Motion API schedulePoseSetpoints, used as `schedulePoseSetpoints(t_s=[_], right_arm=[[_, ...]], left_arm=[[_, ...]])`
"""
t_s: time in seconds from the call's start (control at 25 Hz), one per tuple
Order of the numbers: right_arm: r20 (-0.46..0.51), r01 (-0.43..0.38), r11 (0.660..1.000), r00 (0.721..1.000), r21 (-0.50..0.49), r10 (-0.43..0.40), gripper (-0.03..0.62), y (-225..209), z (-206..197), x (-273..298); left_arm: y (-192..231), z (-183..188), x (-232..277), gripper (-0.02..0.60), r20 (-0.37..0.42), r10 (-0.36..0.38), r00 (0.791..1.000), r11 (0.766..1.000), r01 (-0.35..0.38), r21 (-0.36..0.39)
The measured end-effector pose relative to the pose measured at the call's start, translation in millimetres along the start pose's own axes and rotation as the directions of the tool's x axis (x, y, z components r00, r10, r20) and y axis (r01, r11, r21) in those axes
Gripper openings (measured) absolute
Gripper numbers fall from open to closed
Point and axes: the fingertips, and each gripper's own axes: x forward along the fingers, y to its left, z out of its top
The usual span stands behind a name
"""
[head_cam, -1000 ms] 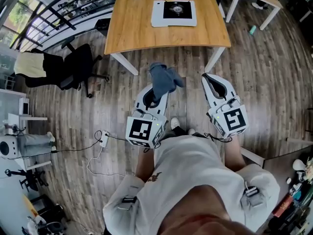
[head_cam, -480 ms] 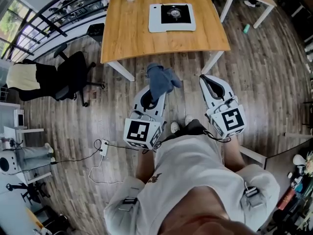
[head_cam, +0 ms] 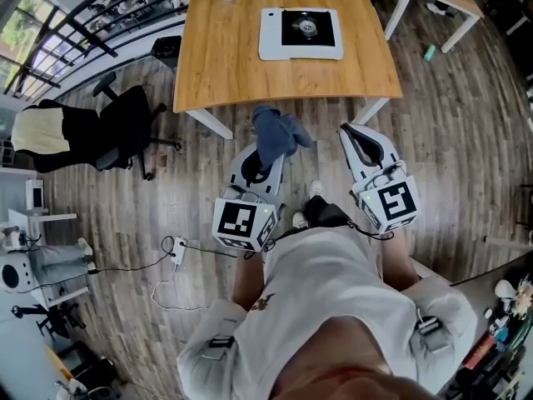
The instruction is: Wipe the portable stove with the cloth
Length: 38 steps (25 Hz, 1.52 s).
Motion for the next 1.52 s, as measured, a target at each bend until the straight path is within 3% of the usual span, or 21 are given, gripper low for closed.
schedulePoseSetpoints(t_s=[0.64, 1.0, 1.52], right_arm=[[0.017, -0.075, 0.997, 0.997, -0.003, 0.075, 0.02, -92, 2, 69], [0.006, -0.058, 0.998, 0.998, 0.028, 0.058, 0.02, -134, -3, 93], [-0.016, -0.013, 0.999, 1.0, 0.034, 0.014, 0.02, -173, -4, 190]], left_arm=[[32, 20, 101, 0.063, -0.015, 0.092, 0.996, 0.996, -0.092, 0.01], [41, 25, 150, 0.063, -0.043, 0.072, 0.996, 0.997, -0.071, 0.024], [123, 37, 220, 0.063, -0.046, 0.036, 0.998, 0.999, -0.035, 0.039]])
